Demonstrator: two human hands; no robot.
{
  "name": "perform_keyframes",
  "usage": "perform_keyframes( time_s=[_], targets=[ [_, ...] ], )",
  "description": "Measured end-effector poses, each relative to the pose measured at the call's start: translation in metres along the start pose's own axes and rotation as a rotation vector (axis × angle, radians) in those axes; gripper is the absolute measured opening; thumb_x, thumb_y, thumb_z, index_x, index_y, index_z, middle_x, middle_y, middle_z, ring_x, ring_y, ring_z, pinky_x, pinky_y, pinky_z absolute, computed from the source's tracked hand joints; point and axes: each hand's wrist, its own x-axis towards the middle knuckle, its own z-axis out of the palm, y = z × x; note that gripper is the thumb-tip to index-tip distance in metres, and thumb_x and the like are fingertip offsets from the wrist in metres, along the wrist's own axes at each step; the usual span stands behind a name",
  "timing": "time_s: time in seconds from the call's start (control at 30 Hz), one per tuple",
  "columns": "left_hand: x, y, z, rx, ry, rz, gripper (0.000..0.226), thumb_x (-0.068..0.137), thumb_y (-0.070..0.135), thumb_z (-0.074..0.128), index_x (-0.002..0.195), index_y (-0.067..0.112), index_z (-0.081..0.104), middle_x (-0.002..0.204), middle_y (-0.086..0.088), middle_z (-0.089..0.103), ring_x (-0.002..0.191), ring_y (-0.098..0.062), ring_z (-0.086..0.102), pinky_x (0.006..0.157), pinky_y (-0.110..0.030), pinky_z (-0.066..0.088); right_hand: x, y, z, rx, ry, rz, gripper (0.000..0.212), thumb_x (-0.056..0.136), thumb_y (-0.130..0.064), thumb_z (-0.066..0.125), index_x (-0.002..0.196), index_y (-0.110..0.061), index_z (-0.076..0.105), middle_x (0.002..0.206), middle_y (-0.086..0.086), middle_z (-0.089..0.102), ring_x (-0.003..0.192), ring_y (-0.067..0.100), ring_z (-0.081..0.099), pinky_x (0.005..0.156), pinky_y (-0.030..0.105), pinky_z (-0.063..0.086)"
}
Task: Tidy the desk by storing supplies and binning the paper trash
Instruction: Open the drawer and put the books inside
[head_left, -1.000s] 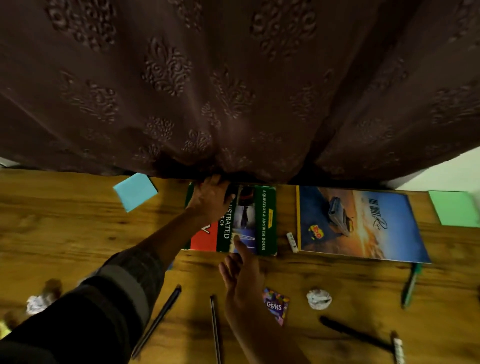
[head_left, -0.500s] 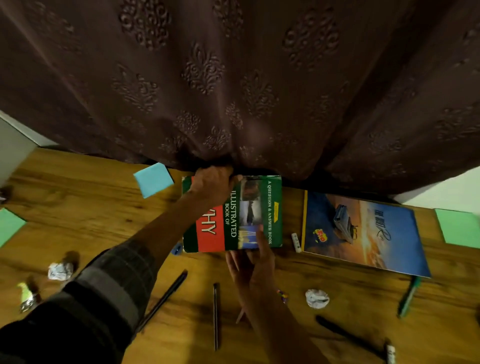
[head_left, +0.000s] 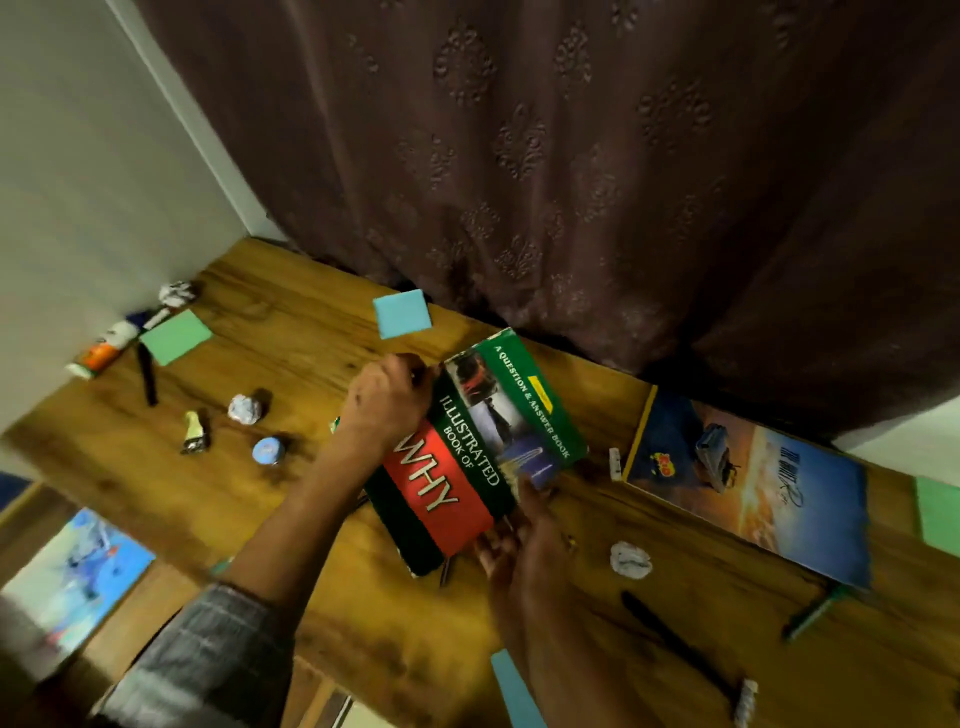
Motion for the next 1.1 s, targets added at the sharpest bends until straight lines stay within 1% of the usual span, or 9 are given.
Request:
perform_keyframes(
  time_s=[0.07, 0.17, 0.23, 0.37, 0.5, 0.7, 0.8, 0.93, 1.1],
  targets=[
    [-0.025, -0.033, -0.001, -0.014, 0.046, -0.052, 0.04, 0.105, 0.039, 0.052, 0.123, 0.007, 0.068, 0.121, -0.026, 0.068, 0.116, -0.044, 0.062, 0.095, -0.045, 0.047, -0.009, 0.01, 0.001, -0.073, 0.0, 0.009, 0.036, 0.093, -0.032, 0.066, 0.126, -0.019, 0.066, 0.114, 0.01, 0.076, 0.104, 0.03, 0.072, 0.091, 0.047, 0.056],
    [-0.066, -0.075, -0.014, -0.042, 0.066, -0.164, 0.034, 0.104, 0.034, 0.055, 0.106, 0.005, 0.072, 0.109, -0.028, 0.071, 0.107, -0.046, 0.067, 0.086, -0.046, 0.051, -0.03, 0.038, 0.002, -0.189, 0.012, 0.125, 0.027, 0.092, -0.024, 0.07, 0.118, -0.016, 0.069, 0.098, 0.007, 0.079, 0.083, 0.023, 0.075, 0.064, 0.032, 0.056],
    [-0.091, -0.102, -0.028, -0.066, 0.074, -0.253, 0.033, 0.103, 0.034, 0.056, 0.108, 0.006, 0.072, 0.11, -0.029, 0.071, 0.108, -0.047, 0.067, 0.086, -0.046, 0.051, -0.045, 0.055, 0.005, -0.279, 0.033, 0.195, 0.025, 0.088, -0.018, 0.076, 0.112, -0.013, 0.07, 0.089, 0.009, 0.078, 0.068, 0.02, 0.072, 0.052, 0.027, 0.054],
    [-0.143, -0.156, -0.046, -0.031, 0.015, -0.412, 0.031, 0.104, 0.035, 0.053, 0.112, 0.011, 0.072, 0.12, -0.027, 0.069, 0.117, -0.045, 0.063, 0.091, -0.044, 0.05, -0.063, 0.088, 0.01, -0.447, -0.048, 0.283, 0.017, 0.089, -0.012, 0.075, 0.105, -0.011, 0.071, 0.09, 0.013, 0.078, 0.079, 0.025, 0.076, 0.061, 0.033, 0.061],
    [-0.19, -0.218, -0.062, -0.015, -0.077, -0.535, 0.028, 0.105, 0.023, 0.049, 0.118, 0.011, 0.071, 0.127, -0.022, 0.068, 0.119, -0.039, 0.064, 0.093, -0.039, 0.048, -0.086, 0.133, 0.021, -0.569, -0.116, 0.4, 0.035, 0.083, -0.009, 0.079, 0.114, -0.008, 0.063, 0.107, 0.021, 0.073, 0.103, 0.034, 0.071, 0.075, 0.042, 0.063],
    [-0.239, -0.307, -0.074, -0.035, -0.157, -0.639, 0.028, 0.104, 0.018, 0.049, 0.12, 0.015, 0.071, 0.129, -0.017, 0.067, 0.118, -0.037, 0.064, 0.095, -0.041, 0.05, -0.121, 0.195, 0.046, -0.695, -0.142, 0.571, 0.038, 0.077, 0.008, 0.08, 0.111, 0.002, 0.062, 0.093, 0.025, 0.072, 0.09, 0.037, 0.072, 0.061, 0.043, 0.062],
    [-0.248, -0.359, -0.073, -0.078, -0.197, -0.622, 0.027, 0.102, 0.016, 0.051, 0.121, 0.016, 0.071, 0.129, -0.016, 0.068, 0.117, -0.036, 0.064, 0.096, -0.042, 0.051, -0.128, 0.241, 0.059, -0.683, -0.085, 0.562, 0.04, 0.078, 0.016, 0.075, 0.113, 0.002, 0.063, 0.08, 0.021, 0.07, 0.066, 0.032, 0.068, 0.05, 0.04, 0.06],
    [-0.24, -0.419, -0.069, -0.09, -0.262, -0.525, 0.022, 0.101, 0.017, 0.053, 0.105, 0.017, 0.075, 0.112, -0.011, 0.073, 0.105, -0.031, 0.069, 0.088, -0.04, 0.055, -0.126, 0.306, 0.067, -0.63, 0.041, 0.481, 0.038, 0.079, 0.017, 0.071, 0.113, 0.002, 0.063, 0.096, 0.027, 0.07, 0.08, 0.04, 0.066, 0.044, 0.038, 0.057],
    [-0.233, -0.467, -0.061, -0.051, -0.334, -0.406, 0.018, 0.099, 0.02, 0.056, 0.1, 0.02, 0.075, 0.108, -0.006, 0.073, 0.1, -0.028, 0.07, 0.075, -0.031, 0.05, -0.117, 0.362, 0.072, -0.662, 0.181, 0.41, 0.044, 0.08, 0.012, 0.074, 0.118, -0.006, 0.061, 0.109, 0.029, 0.068, 0.096, 0.045, 0.068, 0.062, 0.045, 0.058]
  ],
)
